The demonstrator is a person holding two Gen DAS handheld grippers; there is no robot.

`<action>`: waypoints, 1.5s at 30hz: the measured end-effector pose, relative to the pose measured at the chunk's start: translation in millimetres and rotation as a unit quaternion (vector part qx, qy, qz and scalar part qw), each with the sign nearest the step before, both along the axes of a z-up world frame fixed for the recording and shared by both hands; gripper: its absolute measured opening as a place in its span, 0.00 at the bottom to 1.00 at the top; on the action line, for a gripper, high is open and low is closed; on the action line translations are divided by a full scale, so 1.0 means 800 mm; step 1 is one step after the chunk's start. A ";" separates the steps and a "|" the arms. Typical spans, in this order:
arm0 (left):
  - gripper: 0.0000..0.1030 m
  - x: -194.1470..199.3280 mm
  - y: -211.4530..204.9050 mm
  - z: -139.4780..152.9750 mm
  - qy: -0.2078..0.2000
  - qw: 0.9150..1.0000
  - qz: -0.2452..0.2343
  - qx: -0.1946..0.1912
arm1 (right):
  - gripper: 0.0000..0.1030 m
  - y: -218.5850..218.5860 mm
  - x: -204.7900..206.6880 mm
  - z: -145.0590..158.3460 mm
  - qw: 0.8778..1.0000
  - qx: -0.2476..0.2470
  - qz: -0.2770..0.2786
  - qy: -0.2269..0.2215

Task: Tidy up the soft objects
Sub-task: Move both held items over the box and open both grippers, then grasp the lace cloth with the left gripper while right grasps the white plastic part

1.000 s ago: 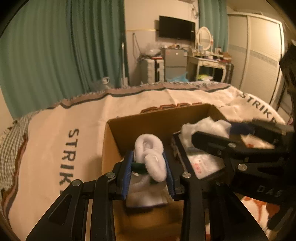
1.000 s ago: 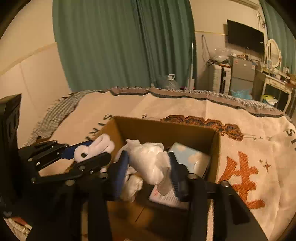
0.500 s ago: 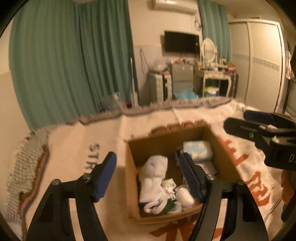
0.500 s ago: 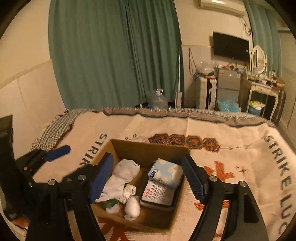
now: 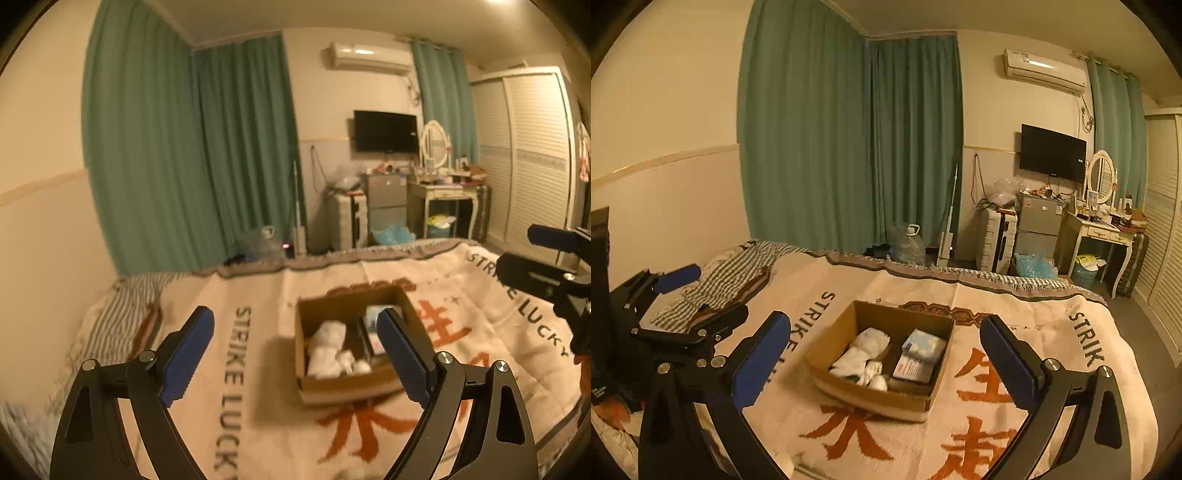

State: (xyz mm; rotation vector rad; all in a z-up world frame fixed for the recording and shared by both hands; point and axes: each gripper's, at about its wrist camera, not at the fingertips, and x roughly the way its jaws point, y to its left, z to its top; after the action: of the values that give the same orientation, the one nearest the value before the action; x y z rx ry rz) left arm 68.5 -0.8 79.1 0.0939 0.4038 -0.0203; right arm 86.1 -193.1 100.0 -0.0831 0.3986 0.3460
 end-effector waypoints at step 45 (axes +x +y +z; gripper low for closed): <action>0.23 -0.025 0.031 -0.241 0.192 0.981 0.004 0.003 | 1.00 0.086 -0.008 -0.293 0.980 -0.050 0.051 0.188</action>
State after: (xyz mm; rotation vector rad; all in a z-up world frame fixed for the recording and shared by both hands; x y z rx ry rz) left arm 48.7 24.3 -113.3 0.0933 0.7903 -0.0293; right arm 79.5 -124.5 -134.1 -0.1367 0.7884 0.4436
